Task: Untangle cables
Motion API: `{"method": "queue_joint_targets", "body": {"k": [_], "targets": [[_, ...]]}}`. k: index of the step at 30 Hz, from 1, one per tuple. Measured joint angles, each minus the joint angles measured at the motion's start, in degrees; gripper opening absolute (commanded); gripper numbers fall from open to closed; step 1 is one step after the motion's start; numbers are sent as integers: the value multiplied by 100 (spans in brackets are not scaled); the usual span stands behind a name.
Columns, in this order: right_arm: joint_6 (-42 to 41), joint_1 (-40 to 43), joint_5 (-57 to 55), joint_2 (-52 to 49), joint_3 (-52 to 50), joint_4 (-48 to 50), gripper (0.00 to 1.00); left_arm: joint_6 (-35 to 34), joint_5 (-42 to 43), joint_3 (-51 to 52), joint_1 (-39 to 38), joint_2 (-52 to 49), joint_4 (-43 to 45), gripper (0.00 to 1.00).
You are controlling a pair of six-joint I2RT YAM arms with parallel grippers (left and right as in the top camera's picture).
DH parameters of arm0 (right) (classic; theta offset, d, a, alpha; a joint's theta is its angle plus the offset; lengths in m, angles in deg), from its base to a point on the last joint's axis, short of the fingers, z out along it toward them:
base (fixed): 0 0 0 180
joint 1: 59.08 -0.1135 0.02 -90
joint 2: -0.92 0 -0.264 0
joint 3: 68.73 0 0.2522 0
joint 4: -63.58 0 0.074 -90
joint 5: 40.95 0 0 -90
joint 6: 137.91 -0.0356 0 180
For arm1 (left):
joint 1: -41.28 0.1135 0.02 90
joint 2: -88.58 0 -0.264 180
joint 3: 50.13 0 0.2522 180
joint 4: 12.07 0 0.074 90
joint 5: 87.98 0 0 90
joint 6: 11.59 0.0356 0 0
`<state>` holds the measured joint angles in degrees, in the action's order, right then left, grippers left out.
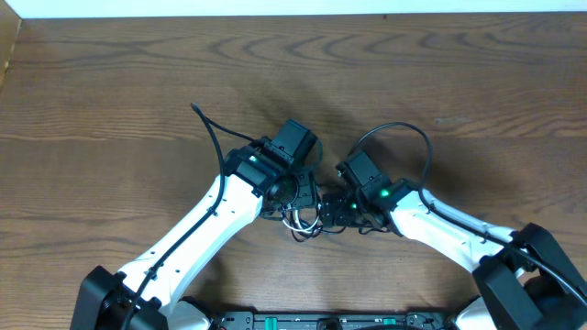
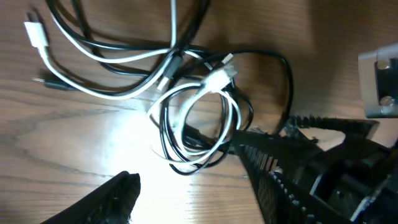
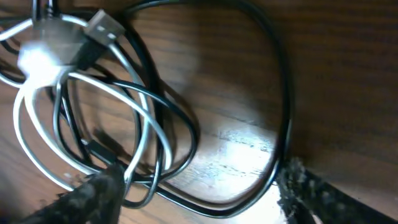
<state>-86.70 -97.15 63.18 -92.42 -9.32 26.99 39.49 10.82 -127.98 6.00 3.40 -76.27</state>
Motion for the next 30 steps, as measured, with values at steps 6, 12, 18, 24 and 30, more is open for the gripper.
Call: {"method": "queue_joint_targets", "body": {"k": [6, 12, 18, 24, 30], "targets": [[-13, 63, -52, -37, 26, -96, 66, 0, -105, 0, 0, 0, 4, 66], [-140, 286, -166, -39, 79, -393, 67, 26, -92, 321, 0, 0, 306, 66], [-136, 581, -522, -37, 120, -544, 69, 494, 586, 918, 0, -9, 1335, 67], [-131, 723, -887, -17, 153, -852, 74, 767, 986, 1480, 0, -15, 2109, 66], [-131, 1099, -1652, 66, 87, -1742, 77, 796, 1084, 1888, 0, -22, 2717, 66]]}}
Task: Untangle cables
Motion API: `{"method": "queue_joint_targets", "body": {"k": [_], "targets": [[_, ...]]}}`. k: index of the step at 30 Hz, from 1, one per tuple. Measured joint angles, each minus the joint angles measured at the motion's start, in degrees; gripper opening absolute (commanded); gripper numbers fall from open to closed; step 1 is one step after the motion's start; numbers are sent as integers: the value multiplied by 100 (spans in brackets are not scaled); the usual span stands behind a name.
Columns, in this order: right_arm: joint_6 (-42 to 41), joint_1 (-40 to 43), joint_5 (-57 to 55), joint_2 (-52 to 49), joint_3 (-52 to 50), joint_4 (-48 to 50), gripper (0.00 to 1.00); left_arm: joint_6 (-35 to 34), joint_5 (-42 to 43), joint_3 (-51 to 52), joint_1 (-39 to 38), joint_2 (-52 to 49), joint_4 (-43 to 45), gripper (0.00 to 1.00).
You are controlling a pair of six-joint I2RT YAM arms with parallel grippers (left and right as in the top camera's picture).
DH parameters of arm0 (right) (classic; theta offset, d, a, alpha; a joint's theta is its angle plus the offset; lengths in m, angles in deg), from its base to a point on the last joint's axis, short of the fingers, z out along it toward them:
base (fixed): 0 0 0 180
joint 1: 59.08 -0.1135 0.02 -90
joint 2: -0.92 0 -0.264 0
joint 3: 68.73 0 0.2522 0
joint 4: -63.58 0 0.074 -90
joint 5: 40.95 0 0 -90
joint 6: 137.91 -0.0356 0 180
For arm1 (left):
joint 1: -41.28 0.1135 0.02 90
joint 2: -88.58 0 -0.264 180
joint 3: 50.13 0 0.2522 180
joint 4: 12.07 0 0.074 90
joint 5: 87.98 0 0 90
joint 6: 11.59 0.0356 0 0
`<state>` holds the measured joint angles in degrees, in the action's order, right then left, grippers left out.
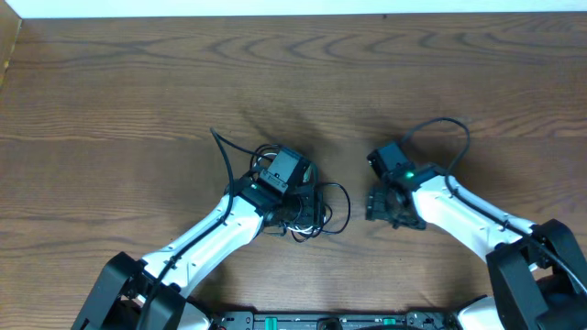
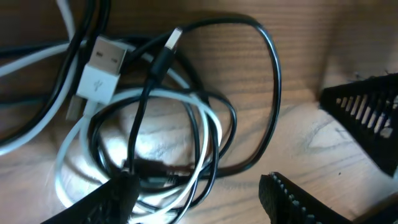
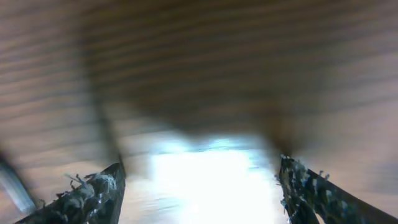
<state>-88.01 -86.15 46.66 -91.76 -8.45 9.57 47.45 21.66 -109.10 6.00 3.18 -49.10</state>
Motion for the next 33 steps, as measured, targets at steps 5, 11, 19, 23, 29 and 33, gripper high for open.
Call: {"method": "queue_joint_targets", "body": {"k": [5, 11, 19, 23, 29, 33], "targets": [[2, 369, -260, 516, -26, -195, 80, 28, 2, 168, 0, -140, 634, 66], [15, 472, -358, 1222, -26, -256, 82, -33, 17, 175, -63, -732, 1161, 66], [22, 505, -389, 1368, -26, -299, 85, -629, 284, 133, -627, -1204, 2267, 24], [22, 549, -389, 1368, -26, -455, 85, -761, 566, 181, -761, -1322, 2791, 8], [55, 748, -339, 1368, -26, -584, 94, -824, 772, 179, -597, -1290, 2909, 8], [411, 778, 192, 1368, -28, -372, 94, -824, 896, 179, -450, -1071, 2889, 8]]}}
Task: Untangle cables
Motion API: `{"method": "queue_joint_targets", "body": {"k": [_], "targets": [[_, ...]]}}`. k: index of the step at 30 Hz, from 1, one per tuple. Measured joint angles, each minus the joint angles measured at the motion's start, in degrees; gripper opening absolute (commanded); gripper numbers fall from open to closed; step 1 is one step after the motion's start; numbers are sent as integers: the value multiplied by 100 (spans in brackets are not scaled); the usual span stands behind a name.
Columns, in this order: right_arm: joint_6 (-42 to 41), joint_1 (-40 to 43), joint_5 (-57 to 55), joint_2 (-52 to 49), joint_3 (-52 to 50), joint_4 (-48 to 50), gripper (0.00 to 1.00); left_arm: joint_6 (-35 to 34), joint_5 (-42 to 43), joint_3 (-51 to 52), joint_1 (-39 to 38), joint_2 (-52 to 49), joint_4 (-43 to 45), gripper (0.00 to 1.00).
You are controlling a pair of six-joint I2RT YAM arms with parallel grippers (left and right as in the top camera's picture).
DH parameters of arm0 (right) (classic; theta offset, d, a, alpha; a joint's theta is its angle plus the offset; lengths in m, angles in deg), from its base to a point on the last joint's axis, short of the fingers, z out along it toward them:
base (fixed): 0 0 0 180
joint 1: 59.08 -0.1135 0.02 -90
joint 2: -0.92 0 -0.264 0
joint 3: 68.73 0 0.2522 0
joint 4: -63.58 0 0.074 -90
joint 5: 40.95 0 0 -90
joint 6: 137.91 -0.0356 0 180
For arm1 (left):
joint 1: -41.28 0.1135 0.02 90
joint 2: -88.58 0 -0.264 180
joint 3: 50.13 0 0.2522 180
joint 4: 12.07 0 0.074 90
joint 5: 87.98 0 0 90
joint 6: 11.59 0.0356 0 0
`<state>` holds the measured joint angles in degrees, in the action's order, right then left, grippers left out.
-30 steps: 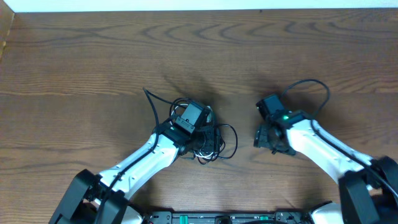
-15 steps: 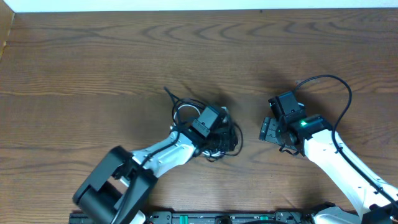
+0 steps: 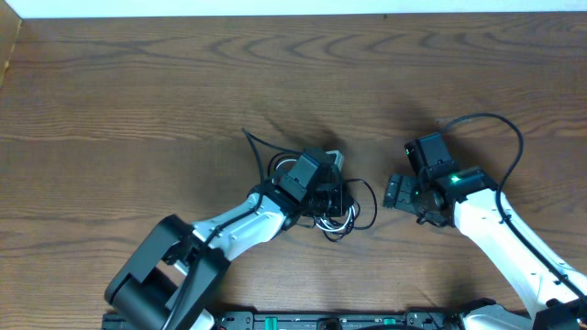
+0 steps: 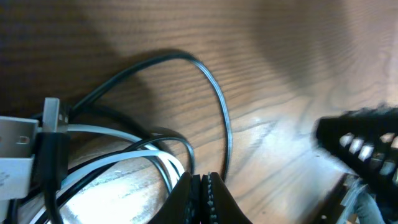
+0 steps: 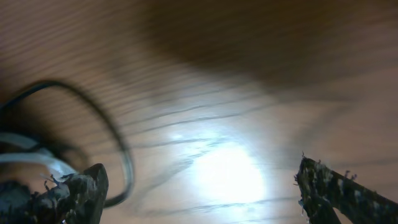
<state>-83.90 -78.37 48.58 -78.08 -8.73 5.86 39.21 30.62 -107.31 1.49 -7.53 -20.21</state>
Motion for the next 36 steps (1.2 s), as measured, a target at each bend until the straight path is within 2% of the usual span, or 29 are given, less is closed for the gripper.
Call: {"method": "queue_joint_targets", "body": {"k": [1, 6, 12, 22, 31, 36], "targets": [[129, 0, 251, 0, 0, 81, 94, 0, 9, 0, 26, 66, -92, 8], [640, -162, 885, -92, 0, 302, 94, 68, -42, -4, 59, 133, -861, 27], [1132, -595, 555, -520, 0, 564, 95, 129, -345, -4, 428, 133, -1316, 43], [1373, -1191, 461, -1311, 0, 1150, 97, 616, 201, -4, 1375, 380, -1335, 48], [1379, -1554, 570, -1325, 0, 1685, 97, 994, 457, -4, 1840, 439, -1364, 49], [1174, -1567, 529, -1325, 0, 1917, 96, 1084, 369, -4, 2288, 439, -1379, 54]]}}
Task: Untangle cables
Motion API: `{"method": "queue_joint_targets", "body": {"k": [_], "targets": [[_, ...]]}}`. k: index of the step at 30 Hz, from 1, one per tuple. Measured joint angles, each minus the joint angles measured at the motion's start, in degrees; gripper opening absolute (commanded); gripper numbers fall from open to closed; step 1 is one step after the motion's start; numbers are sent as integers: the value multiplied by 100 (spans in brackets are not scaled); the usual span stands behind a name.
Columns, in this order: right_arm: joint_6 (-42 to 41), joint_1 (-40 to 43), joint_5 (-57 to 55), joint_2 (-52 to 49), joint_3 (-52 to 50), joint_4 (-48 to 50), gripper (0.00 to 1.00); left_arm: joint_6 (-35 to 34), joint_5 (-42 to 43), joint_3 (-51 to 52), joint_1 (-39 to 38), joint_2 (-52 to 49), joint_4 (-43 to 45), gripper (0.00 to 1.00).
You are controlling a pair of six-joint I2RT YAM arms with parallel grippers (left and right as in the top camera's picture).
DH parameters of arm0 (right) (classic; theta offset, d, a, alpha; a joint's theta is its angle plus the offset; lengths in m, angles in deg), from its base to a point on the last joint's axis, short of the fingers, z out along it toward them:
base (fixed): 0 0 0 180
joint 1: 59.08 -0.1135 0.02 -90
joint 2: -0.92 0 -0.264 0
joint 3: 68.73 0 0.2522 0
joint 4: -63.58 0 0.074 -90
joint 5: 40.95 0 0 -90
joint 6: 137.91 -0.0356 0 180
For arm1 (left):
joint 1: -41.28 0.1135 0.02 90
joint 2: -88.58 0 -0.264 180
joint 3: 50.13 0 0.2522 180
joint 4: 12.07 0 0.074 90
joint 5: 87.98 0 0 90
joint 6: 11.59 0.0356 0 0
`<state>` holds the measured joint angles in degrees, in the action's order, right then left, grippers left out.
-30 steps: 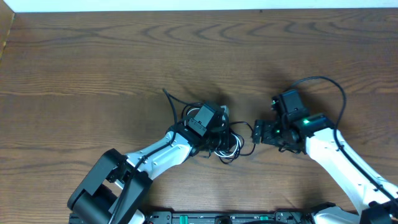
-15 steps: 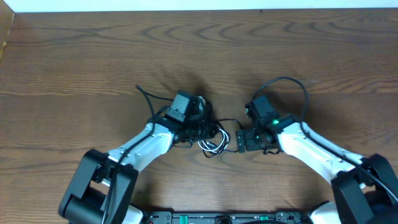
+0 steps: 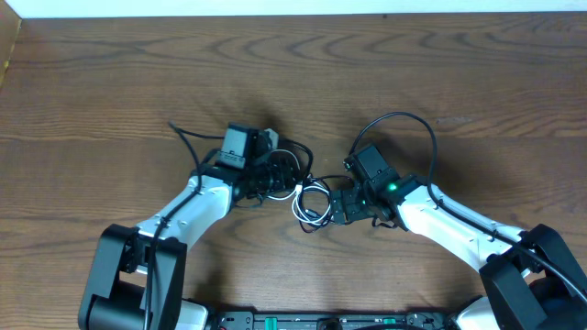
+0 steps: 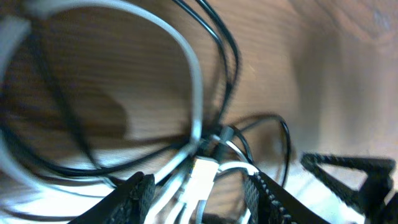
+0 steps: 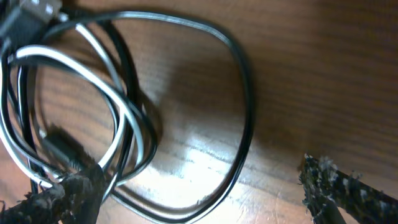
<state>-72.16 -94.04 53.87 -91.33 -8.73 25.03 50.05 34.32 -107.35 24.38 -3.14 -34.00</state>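
A tangle (image 3: 307, 200) of white and black cables lies on the wooden table between my two grippers. The left gripper (image 3: 275, 174) is at its left side, jaws open. In the left wrist view a blurred white cable (image 4: 193, 93) loops across, and a white plug lies between the open left gripper's (image 4: 200, 193) fingers. The right gripper (image 3: 332, 206) sits at the tangle's right edge. Its wrist view shows a black cable loop (image 5: 245, 112) between the wide-open fingers of the right gripper (image 5: 202, 199). White cable turns (image 5: 93, 81) cross black ones to the left.
The brown wooden table (image 3: 459, 64) runs to a pale edge at the back. Each arm carries its own black lead, one arcing above the right wrist (image 3: 404, 119) and one sticking out by the left wrist (image 3: 179, 130).
My left gripper was shut at the tangle right of centre; now it is open and further left. The tangle lies further left. My right gripper has come in from bare wood to the tangle's right edge.
Both grippers stood open at the tangle. Then the right gripper was off to the right over bare wood while the left stayed open over the cables. Then the left was shut and the tangle lay further right. Now both are open at the tangle again.
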Motion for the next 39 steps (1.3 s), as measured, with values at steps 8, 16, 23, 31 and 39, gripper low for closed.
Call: {"method": "queue_joint_targets", "body": {"k": [8, 16, 23, 31, 39], "targets": [[-424, 0, -470, -2, 0, 105, 93, 17, -632, 0, 92, 0, -61, 55], [-442, -109, -586, -2, 0, 109, 91, 35, -1080, 0, 87, -177, -63, 54], [-420, -280, -645, -46, 0, 61, 92, 103, -1342, -103, 72, -267, -481, 54], [-398, -306, -951, -310, 55, 170, 85, 140, -2026, -278, 61, -229, -1364, 54], [-632, -249, -1274, -334, 90, -271, 85, 144, -2693, -315, 57, -201, -1937, 55]]}}
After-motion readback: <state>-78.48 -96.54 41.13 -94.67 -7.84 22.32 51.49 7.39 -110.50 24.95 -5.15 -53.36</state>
